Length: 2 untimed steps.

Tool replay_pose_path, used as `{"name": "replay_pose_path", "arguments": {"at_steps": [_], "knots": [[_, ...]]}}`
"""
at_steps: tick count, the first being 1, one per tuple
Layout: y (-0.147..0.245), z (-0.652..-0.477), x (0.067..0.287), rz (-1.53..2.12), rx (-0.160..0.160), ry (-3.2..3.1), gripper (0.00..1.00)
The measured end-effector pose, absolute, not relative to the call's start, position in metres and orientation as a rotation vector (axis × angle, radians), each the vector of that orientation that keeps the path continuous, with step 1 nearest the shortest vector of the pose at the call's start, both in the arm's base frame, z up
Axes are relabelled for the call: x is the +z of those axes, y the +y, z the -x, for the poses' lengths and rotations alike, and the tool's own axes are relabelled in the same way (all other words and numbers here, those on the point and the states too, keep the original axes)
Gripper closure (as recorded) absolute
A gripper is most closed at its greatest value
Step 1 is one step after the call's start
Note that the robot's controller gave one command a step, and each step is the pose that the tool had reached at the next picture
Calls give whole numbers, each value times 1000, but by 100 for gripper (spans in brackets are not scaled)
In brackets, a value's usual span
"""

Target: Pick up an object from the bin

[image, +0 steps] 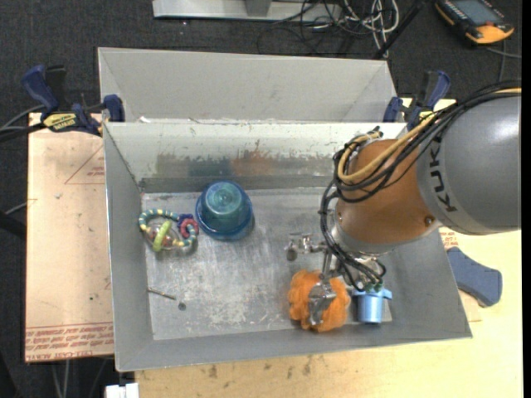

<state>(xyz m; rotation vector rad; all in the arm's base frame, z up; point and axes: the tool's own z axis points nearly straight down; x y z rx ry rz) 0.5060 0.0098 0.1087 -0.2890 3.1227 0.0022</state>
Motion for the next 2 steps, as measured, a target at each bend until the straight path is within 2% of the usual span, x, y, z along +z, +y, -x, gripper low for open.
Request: {"name": "replay_pose_path", "arguments": {"at_steps": [1, 2], "knots": [[9, -498, 121, 635, 5, 3083, 0], [-13, -497, 72, 7, 7, 3146, 100]]}}
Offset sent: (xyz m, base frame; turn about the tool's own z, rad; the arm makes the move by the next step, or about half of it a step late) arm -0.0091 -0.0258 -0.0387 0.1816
